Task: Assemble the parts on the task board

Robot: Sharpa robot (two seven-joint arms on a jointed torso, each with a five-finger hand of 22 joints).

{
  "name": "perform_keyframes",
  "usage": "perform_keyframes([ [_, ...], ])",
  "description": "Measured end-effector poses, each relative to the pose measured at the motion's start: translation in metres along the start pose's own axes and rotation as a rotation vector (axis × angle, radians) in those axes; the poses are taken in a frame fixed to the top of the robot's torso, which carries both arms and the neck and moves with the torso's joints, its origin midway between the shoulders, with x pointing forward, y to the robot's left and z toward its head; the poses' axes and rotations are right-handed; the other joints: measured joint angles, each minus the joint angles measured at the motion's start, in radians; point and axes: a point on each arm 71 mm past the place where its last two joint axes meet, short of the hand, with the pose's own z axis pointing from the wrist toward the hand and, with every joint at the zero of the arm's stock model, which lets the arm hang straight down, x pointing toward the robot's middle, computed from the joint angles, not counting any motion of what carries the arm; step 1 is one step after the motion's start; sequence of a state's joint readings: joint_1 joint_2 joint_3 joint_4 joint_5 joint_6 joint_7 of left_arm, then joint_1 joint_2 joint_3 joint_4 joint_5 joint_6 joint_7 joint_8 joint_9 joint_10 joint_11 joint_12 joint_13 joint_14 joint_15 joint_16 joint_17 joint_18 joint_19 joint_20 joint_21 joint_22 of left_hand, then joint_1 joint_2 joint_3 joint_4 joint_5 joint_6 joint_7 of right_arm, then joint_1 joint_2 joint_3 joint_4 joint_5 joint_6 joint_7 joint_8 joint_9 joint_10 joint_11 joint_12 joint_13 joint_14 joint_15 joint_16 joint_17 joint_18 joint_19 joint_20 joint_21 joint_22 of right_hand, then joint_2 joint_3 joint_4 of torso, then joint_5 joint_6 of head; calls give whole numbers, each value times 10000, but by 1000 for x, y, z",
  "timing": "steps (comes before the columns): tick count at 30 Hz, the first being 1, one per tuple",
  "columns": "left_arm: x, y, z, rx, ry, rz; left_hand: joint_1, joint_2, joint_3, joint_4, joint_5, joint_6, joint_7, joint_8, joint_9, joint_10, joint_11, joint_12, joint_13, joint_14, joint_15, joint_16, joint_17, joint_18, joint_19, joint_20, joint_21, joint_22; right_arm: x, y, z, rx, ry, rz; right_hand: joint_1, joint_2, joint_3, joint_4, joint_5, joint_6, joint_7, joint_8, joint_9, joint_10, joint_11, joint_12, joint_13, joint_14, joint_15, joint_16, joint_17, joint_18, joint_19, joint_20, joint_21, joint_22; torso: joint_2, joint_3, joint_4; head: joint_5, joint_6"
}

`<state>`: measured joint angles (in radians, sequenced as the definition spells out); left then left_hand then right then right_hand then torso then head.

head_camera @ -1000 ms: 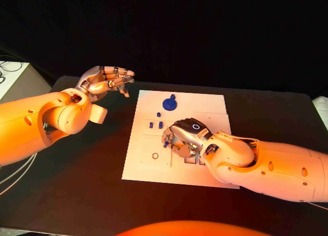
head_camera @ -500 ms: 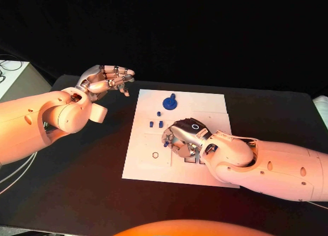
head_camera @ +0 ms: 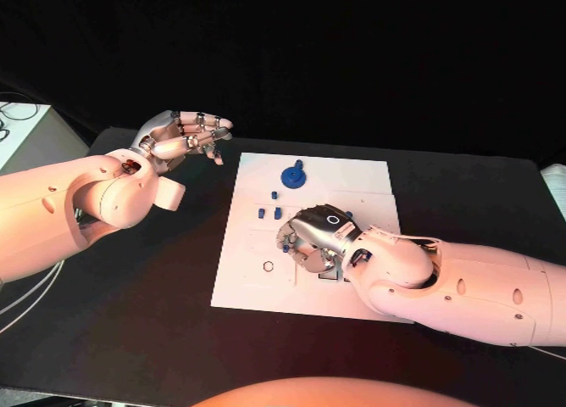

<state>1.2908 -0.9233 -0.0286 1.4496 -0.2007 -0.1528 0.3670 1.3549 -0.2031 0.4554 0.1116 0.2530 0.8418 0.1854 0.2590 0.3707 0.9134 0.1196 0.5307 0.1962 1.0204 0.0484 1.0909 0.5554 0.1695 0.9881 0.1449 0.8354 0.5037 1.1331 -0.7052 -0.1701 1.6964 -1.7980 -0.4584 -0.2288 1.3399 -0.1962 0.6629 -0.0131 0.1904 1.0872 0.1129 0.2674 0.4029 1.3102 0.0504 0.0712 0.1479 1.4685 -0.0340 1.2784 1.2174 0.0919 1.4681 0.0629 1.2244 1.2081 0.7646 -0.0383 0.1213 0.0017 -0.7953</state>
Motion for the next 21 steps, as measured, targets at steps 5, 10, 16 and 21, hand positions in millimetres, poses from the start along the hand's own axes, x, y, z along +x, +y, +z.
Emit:
perform_keyframes([
  [5,0,0,0,-10,2,-2,0,0,0,0,0,0,0,0,0,0,0,0,-13,0,0,0,1,0,0,0,0,0,1,2,0,-84,61,0,-492,-88,-161,161,-396,-411,162,-202,15,-661,145,-77,-155,-32,116,-39,-98,2,-182,107,-271,-222,-1,0,-6,-13,-9],
  [10,0,0,0,-23,4,-7,0,0,0,0,0,0,0,0,0,0,0,0,-12,0,0,0,8,-1,0,0,0,0,3,2,-1,-162,90,15,-640,-358,-184,225,-398,-818,316,-458,-112,-1659,350,-76,-439,-17,274,-164,-408,2,-528,297,-1038,-886,-9,0,-6,-22,-6],
  [16,0,0,0,-40,-1,-28,0,0,0,0,0,0,0,0,0,0,0,0,-12,0,0,0,8,0,0,0,0,1,5,2,-3,-184,85,59,-409,-563,-673,223,-397,-1275,448,-749,-235,-2904,560,140,-668,-252,522,-805,-1404,194,-1170,470,-2344,-2011,-13,7,-9,-48,30],
  [21,0,1,0,-59,-4,-44,0,0,0,0,0,0,0,0,0,0,0,0,-12,0,0,0,7,0,0,0,0,1,3,0,-5,-157,-85,99,-98,-456,-1086,232,-275,-1439,420,-918,-314,-3431,626,399,-693,-489,559,-946,-1786,321,-1342,553,-2760,-2347,-12,9,-9,-70,72],
])
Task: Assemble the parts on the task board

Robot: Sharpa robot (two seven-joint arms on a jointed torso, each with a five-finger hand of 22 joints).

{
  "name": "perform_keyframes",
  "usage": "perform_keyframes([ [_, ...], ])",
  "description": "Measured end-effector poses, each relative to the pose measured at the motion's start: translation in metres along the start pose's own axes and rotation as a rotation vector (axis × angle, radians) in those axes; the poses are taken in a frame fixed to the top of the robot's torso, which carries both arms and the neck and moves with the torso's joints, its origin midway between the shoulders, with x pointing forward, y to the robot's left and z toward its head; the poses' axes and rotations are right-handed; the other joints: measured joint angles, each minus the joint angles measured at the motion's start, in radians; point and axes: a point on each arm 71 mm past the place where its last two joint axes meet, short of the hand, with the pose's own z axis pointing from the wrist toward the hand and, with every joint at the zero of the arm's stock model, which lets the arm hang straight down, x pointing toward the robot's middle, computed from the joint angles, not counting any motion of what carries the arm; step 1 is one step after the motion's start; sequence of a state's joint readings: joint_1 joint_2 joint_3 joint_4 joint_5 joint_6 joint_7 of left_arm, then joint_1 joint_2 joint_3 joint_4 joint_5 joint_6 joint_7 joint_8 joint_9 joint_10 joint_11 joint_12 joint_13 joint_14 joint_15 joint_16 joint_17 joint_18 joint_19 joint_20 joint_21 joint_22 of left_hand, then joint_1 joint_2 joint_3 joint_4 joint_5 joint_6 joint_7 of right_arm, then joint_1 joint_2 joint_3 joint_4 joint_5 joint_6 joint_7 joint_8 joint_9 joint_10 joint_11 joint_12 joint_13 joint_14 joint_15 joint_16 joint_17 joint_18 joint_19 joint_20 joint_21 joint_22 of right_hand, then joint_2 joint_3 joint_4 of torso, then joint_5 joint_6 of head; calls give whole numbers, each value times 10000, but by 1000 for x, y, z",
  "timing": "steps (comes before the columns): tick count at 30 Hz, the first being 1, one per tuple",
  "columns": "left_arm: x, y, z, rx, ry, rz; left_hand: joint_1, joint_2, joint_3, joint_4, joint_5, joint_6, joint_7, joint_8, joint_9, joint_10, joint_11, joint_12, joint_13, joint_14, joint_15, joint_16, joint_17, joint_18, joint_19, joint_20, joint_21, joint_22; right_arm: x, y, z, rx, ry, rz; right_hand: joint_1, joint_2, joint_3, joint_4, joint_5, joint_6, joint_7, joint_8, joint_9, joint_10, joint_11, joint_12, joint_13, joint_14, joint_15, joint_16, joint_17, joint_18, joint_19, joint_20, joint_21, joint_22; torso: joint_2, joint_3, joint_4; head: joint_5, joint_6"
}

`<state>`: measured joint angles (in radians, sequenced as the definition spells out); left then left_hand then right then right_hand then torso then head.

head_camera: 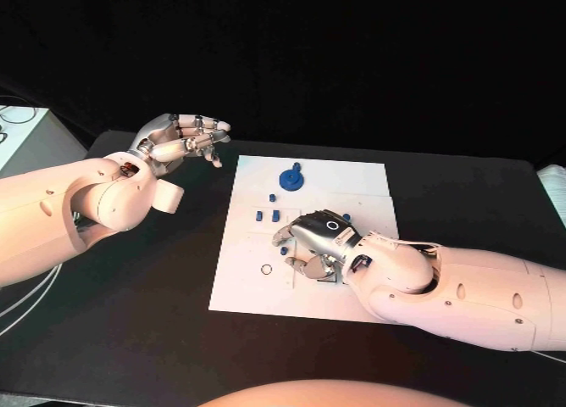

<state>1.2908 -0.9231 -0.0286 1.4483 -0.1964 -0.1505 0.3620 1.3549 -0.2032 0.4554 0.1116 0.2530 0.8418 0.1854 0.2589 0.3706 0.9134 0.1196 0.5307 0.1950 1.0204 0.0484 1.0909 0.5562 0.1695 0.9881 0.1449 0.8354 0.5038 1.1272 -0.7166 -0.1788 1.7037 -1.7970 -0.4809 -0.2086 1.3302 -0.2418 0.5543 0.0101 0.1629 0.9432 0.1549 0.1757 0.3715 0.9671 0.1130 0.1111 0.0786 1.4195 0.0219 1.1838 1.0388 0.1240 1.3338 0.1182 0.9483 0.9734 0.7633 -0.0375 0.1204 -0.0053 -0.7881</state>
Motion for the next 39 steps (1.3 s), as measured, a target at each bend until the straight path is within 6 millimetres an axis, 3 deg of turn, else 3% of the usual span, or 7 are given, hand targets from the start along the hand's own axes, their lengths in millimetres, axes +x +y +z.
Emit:
perform_keyframes([
  [11,-2,1,0,-44,-20,-11,43,43,0,0,0,0,0,0,0,0,0,-43,-11,0,0,0,-1,-1,0,0,-37,-8,-20,-5,-17,102,-860,385,163,4,-190,52,215,-30,-23,-39,-55,-93,25,557,48,-3,3,223,45,0,58,-42,219,258,2,3,3,-111,103],
  [13,-2,1,0,-49,-19,-15,42,43,0,0,0,0,0,0,0,0,0,-43,-14,0,0,0,-1,-1,0,0,-37,-8,-29,-12,-21,268,-1031,465,192,33,-151,91,238,-25,-19,-39,-60,70,-98,812,70,195,-70,491,294,1,306,-82,611,616,1,-1,3,-141,126],
  [17,-1,1,0,-53,4,-29,42,42,0,0,0,0,0,0,0,0,0,-43,-14,0,0,0,-1,0,0,0,-37,-8,-51,-35,-30,879,-1220,608,190,31,65,193,257,15,12,-95,-92,398,-126,1134,69,441,-114,993,826,-1,719,-151,1387,1334,0,-8,3,-233,179],
  [19,-1,1,0,-54,17,-35,42,43,0,0,0,0,0,0,0,0,0,-43,-14,0,0,0,-2,0,0,0,-37,-7,-63,-50,-35,1257,-1221,660,109,-51,91,218,309,16,11,-95,-92,464,-161,1172,52,440,-114,1144,1003,-121,808,-162,1644,1574,-1,-8,2,-279,199],
  [24,0,1,0,-57,49,-51,42,43,0,0,0,0,0,-1,0,0,0,-43,-13,0,0,0,-2,-1,0,0,-37,-7,-81,-77,-46,1954,-876,740,-68,-227,1,306,451,26,0,-95,-92,531,-166,1209,-10,440,-113,1258,1137,-121,885,-165,1787,1760,-4,-14,3,-386,250],
  [29,0,1,-1,-61,76,-64,42,42,0,0,0,0,0,-1,0,0,0,-43,-13,0,0,0,-2,-1,0,0,-37,-7,-84,-90,-51,2221,-344,690,-99,-258,-380,305,503,4,-92,-154,-105,379,-200,1209,-53,440,-113,1307,1168,-122,885,-165,1787,1778,-2,-8,9,-406,274],
  [39,0,2,-1,-85,101,-77,42,42,0,0,0,0,0,-1,-1,0,0,-43,-23,0,0,0,7,-1,0,0,-37,-16,-79,-93,-49,2226,594,306,-47,-309,-619,320,502,72,-159,-155,-105,351,-198,1209,-62,439,-112,1307,1150,-119,884,-164,1786,1756,11,-1,15,-423,264],
])
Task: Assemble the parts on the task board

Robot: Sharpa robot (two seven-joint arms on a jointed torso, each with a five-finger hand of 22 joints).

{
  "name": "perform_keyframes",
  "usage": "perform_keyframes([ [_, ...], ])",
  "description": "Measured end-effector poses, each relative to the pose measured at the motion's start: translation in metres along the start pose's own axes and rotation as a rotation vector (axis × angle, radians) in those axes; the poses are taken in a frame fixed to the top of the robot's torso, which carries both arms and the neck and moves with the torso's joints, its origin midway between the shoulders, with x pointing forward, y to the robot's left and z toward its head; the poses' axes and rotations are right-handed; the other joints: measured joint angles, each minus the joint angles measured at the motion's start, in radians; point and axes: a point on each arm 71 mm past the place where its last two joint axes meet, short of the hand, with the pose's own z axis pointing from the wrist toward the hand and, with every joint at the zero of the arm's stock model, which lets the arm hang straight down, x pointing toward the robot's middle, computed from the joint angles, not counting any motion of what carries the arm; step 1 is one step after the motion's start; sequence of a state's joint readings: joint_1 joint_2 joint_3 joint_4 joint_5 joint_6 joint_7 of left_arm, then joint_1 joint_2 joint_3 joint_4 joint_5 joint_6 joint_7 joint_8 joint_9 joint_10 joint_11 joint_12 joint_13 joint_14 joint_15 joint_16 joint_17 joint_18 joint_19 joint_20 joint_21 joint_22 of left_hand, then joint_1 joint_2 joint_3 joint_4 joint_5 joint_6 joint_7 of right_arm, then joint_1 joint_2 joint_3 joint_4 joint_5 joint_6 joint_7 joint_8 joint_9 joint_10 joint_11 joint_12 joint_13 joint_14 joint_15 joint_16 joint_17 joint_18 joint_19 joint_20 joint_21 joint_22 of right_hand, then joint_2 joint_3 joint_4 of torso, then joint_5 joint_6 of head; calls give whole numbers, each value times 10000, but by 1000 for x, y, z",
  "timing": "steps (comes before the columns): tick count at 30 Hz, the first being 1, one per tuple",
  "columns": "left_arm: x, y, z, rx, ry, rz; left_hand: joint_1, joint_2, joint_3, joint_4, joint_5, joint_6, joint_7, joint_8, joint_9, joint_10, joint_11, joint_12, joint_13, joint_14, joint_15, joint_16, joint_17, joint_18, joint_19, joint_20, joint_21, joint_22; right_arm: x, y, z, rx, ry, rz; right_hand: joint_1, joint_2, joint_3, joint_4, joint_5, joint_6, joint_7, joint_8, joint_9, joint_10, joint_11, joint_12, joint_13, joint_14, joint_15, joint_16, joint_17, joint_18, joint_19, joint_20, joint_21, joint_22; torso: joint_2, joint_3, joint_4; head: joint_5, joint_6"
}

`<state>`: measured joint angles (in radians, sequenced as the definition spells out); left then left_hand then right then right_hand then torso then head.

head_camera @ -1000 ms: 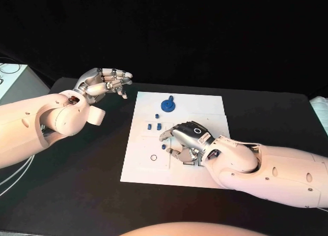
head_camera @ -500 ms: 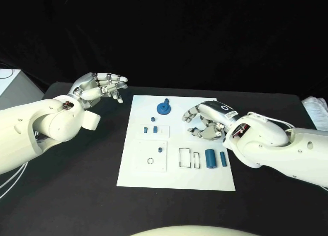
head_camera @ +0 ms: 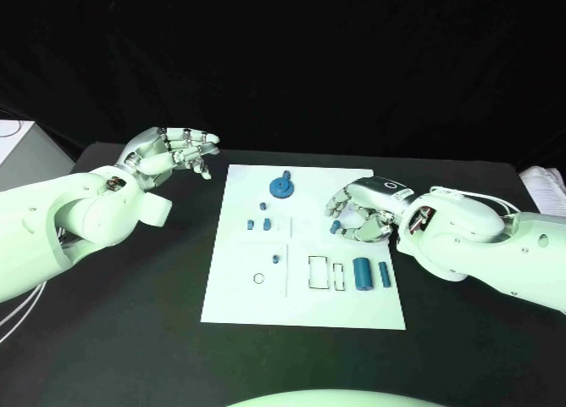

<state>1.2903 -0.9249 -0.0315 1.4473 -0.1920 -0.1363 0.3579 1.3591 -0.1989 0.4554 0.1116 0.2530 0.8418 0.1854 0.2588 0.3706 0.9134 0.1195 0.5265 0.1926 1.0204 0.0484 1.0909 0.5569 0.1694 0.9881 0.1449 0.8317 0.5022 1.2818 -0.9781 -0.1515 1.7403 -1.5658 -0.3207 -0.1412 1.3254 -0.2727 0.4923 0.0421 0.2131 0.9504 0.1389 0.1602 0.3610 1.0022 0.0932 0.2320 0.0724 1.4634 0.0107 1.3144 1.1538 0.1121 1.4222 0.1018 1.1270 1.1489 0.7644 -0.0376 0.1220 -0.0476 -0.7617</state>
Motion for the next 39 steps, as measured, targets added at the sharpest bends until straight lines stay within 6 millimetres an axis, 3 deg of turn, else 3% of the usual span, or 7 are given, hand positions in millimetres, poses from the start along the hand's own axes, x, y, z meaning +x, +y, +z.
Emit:
perform_keyframes([
  [8,-1,0,-1,-36,-6,0,0,0,0,0,0,0,0,0,0,0,0,0,1,0,0,0,-1,1,0,0,0,0,5,0,3,81,422,-379,4,4,-121,38,40,68,-68,0,0,0,0,43,1,0,0,0,-32,7,34,-34,0,26,3,-10,-6,6,-30],
  [20,-2,1,-1,-74,-6,-2,0,0,0,0,0,0,0,0,0,0,0,0,2,-37,37,0,-2,0,0,0,0,1,8,2,7,111,417,-709,168,334,330,203,-4,566,-16,181,44,412,-88,146,3,26,-47,-2,-142,20,104,-105,213,264,5,-6,-5,9,-43],
  [22,-2,1,-1,-78,-4,-3,0,0,0,0,0,0,0,0,0,0,0,0,2,-37,37,0,-2,0,0,0,0,1,8,2,7,91,385,-719,191,391,429,242,-67,655,-40,210,65,531,-101,146,3,15,-92,11,-136,-9,150,-94,240,300,3,0,-7,11,-43],
  [23,-2,1,-1,-80,-2,-3,0,0,0,0,0,0,0,0,0,0,0,0,-4,-37,37,0,-2,0,0,0,0,1,8,3,7,83,358,-719,168,414,521,255,-97,723,-74,255,85,652,-117,154,1,35,-112,49,-119,-127,195,-122,298,350,2,0,-7,11,-46],
  [29,-2,1,-1,-94,2,-6,0,0,0,0,0,0,0,0,0,0,0,0,-9,-37,37,0,6,0,0,0,0,1,8,3,8,109,234,-735,172,493,866,271,-532,1095,-226,479,229,1395,-279,233,8,19,-311,146,-4,-126,343,-270,724,746,0,0,-14,11,-51],
  [34,-2,1,-1,-105,6,-7,0,0,0,0,0,0,0,0,0,0,0,0,-8,-36,36,0,6,0,0,0,0,2,8,2,8,168,155,-767,213,640,1047,172,-743,1346,-331,655,358,1536,-160,298,177,34,-397,188,31,-127,394,-322,869,931,-2,0,-12,-2,-62],
  [39,-2,1,-1,-116,8,-9,0,0,0,0,0,0,0,0,0,0,0,0,-8,-37,37,0,6,1,0,0,0,-7,9,3,8,212,41,-876,330,757,1363,-145,-863,1475,-328,799,553,1660,-38,290,178,32,-467,229,31,-127,444,-373,930,1021,-1,0,-7,-7,-70],
])
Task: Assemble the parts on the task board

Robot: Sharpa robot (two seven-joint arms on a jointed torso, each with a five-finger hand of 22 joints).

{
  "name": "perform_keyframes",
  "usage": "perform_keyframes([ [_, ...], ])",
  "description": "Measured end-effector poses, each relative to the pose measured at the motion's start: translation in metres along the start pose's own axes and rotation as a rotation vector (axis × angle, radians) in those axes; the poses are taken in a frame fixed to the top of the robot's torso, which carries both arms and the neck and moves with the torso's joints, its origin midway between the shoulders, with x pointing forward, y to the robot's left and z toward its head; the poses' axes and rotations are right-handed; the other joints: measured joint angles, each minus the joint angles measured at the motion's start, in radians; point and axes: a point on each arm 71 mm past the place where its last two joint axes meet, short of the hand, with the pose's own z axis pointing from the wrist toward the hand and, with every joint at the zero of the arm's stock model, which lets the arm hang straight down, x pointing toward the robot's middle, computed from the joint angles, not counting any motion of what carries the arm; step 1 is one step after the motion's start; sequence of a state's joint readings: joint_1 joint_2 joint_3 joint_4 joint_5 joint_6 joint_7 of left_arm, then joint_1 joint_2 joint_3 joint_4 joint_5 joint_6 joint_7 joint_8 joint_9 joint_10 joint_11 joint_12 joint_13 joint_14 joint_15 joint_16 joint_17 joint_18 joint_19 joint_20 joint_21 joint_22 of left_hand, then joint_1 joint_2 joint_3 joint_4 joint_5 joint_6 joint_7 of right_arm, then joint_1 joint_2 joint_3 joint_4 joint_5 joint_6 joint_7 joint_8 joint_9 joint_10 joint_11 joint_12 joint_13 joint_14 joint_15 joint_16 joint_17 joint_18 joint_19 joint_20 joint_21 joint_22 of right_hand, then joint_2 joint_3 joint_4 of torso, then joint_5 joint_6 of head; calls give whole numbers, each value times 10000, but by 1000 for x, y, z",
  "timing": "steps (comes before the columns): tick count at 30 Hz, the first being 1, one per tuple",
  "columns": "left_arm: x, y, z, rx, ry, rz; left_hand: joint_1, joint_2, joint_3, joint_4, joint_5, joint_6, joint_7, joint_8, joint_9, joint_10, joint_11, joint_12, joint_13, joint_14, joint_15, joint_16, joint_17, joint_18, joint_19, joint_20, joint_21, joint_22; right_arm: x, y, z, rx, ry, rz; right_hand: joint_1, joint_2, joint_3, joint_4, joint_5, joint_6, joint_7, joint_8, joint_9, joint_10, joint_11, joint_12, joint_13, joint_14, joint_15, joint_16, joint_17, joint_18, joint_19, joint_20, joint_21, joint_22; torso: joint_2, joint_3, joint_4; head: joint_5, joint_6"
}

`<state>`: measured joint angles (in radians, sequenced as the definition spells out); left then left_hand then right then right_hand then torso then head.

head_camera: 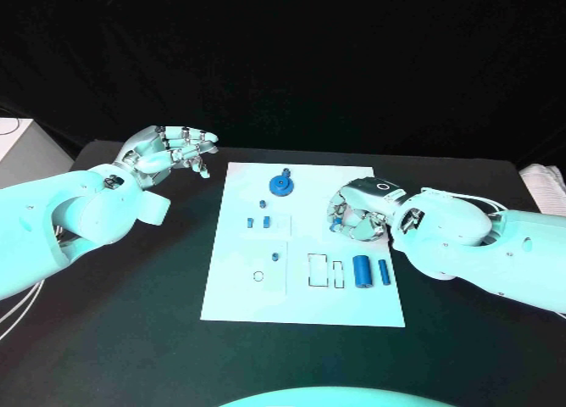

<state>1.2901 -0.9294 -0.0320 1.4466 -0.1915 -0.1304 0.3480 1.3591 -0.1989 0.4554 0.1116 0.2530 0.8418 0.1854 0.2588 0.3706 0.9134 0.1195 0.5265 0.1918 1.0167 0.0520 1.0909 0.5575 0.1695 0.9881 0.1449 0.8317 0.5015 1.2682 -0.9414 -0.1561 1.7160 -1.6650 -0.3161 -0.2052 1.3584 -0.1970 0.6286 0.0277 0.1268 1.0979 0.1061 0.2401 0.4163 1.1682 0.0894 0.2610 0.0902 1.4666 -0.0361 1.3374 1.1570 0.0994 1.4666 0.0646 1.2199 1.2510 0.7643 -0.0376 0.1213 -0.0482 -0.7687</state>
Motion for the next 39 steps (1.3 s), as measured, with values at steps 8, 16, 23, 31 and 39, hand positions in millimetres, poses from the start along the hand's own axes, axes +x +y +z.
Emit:
perform_keyframes([
  [8,0,0,0,-13,-3,1,0,0,0,0,0,0,0,0,0,0,0,0,0,0,0,0,-1,-1,0,0,0,0,-2,6,-2,-101,-347,-110,35,-34,29,-29,-19,14,-13,40,61,65,65,-19,2,1,1,-1,-13,-152,0,0,55,42,-2,0,-2,13,-11],
  [16,-1,1,1,-23,-12,5,0,0,0,0,0,0,0,0,0,0,0,0,1,0,0,0,-2,0,0,0,0,1,-17,18,-7,-436,-904,-112,61,-9,40,-41,-54,15,-14,40,94,65,66,-50,7,1,2,-3,10,-152,-1,0,55,78,-19,2,-4,20,12],
  [23,1,2,3,-27,22,-11,0,0,0,0,0,0,0,0,0,0,0,0,2,0,0,0,-2,-1,0,0,0,1,-38,36,-11,-932,-1444,-15,61,-9,41,-43,-58,49,21,38,93,65,65,-18,10,1,2,-4,15,-152,-1,0,97,90,-19,-1,6,37,22],
  [31,3,3,4,-41,67,-42,0,0,-1,58,0,0,0,0,0,0,0,0,-10,0,0,0,10,-1,0,0,0,2,-34,78,0,-2000,-1522,527,61,-9,80,-83,-94,49,21,37,108,65,65,-18,10,1,2,-5,15,-151,-2,0,96,89,-14,-1,-14,161,4],
  [39,8,3,6,-20,152,-95,0,0,-1,58,0,0,0,0,0,0,0,0,-10,0,0,0,9,-1,0,0,0,2,-3,120,12,-2935,-1064,1203,61,-9,82,-84,-119,49,21,36,118,64,65,-18,11,0,2,-6,14,-151,-2,0,96,88,-18,-20,2,237,9],
])
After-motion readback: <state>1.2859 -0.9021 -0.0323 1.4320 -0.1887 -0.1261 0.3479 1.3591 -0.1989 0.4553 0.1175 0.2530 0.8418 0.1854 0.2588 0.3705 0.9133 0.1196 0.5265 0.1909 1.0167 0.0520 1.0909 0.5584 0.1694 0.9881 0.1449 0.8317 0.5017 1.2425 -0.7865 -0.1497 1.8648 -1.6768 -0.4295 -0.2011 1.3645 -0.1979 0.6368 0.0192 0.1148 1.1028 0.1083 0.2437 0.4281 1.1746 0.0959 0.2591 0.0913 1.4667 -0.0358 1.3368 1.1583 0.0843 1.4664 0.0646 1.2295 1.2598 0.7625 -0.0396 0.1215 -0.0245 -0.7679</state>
